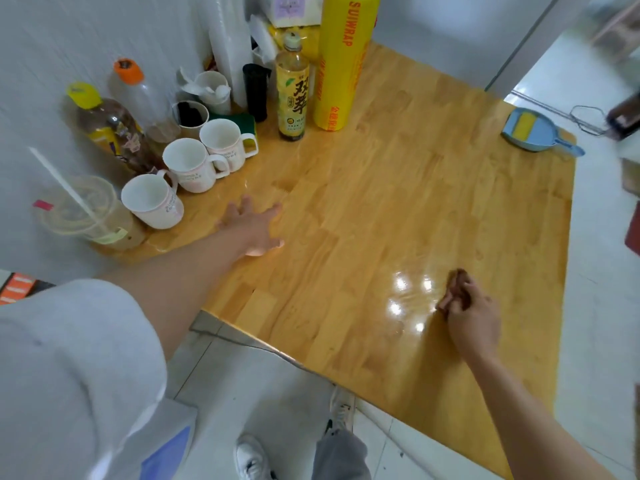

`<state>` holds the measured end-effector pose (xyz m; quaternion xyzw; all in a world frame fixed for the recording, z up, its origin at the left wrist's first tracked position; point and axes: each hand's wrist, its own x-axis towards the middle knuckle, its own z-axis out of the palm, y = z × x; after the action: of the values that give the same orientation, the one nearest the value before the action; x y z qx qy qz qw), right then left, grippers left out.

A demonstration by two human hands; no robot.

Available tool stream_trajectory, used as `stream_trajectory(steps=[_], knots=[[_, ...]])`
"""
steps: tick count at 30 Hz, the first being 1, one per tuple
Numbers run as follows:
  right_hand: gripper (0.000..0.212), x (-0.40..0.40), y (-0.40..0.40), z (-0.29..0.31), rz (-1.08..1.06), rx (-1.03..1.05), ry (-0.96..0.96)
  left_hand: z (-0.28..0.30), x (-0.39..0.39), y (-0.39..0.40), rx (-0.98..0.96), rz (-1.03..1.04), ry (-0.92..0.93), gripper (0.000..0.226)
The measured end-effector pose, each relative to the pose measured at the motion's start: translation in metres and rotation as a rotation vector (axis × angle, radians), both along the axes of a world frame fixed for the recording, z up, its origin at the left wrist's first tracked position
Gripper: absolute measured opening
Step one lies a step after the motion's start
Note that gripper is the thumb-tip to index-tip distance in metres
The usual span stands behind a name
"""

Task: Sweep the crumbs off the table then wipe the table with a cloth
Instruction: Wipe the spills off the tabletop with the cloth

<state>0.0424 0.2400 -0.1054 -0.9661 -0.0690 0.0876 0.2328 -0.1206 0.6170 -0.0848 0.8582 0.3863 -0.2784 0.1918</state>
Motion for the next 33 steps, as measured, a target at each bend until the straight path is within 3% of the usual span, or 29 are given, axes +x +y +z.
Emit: stream_trajectory(steps=[3, 7, 10, 13, 14, 16, 20, 23, 25, 29, 31, 33], knots=[[0.047, -0.095, 0.076, -0.007, 0.389, 0.171, 0.078, 0.002, -0.003, -0.002, -0.004, -0.008, -0.010, 0.084], [0.035, -0.160, 0.113, -0.014, 0.801, 0.145, 0.176, 0.001, -0.005, -0.001, 0.000, -0.008, -0.025, 0.085], [0.043, -0.108, 0.071, -0.007, 0.646, 0.146, 0.151, -0.001, -0.008, 0.000, 0.015, -0.023, -0.036, 0.084], [0.047, -0.061, 0.019, -0.001, 0.056, 0.072, 0.048, 0.000, -0.007, 0.000, 0.003, -0.013, -0.042, 0.084], [0.047, -0.065, 0.019, -0.001, -0.035, 0.031, 0.032, 0.000, -0.006, 0.000, -0.003, -0.007, -0.042, 0.084], [0.047, -0.102, 0.053, -0.006, 0.082, 0.023, 0.057, 0.001, -0.007, 0.000, -0.012, 0.001, -0.050, 0.084], [0.037, -0.194, 0.159, -0.017, 0.705, 0.140, 0.179, -0.001, -0.010, -0.002, -0.015, 0.012, -0.085, 0.081], [0.030, -0.184, 0.174, -0.020, 0.943, 0.117, 0.191, 0.000, -0.024, 0.004, -0.016, -0.021, -0.194, 0.066], [0.034, -0.136, 0.152, -0.018, 0.844, 0.076, 0.132, 0.003, -0.046, 0.015, -0.072, -0.013, -0.304, 0.051], [0.037, -0.039, 0.148, -0.003, 0.144, 0.164, -0.017, 0.007, -0.102, 0.038, 0.001, 0.056, -0.288, 0.053], [0.034, -0.056, 0.180, -0.009, 0.246, 0.192, -0.009, 0.006, -0.120, 0.041, 0.029, 0.074, -0.224, 0.058], [0.037, -0.107, 0.218, -0.017, 0.593, 0.224, 0.006, 0.004, -0.129, 0.040, 0.039, 0.097, -0.190, 0.058]])
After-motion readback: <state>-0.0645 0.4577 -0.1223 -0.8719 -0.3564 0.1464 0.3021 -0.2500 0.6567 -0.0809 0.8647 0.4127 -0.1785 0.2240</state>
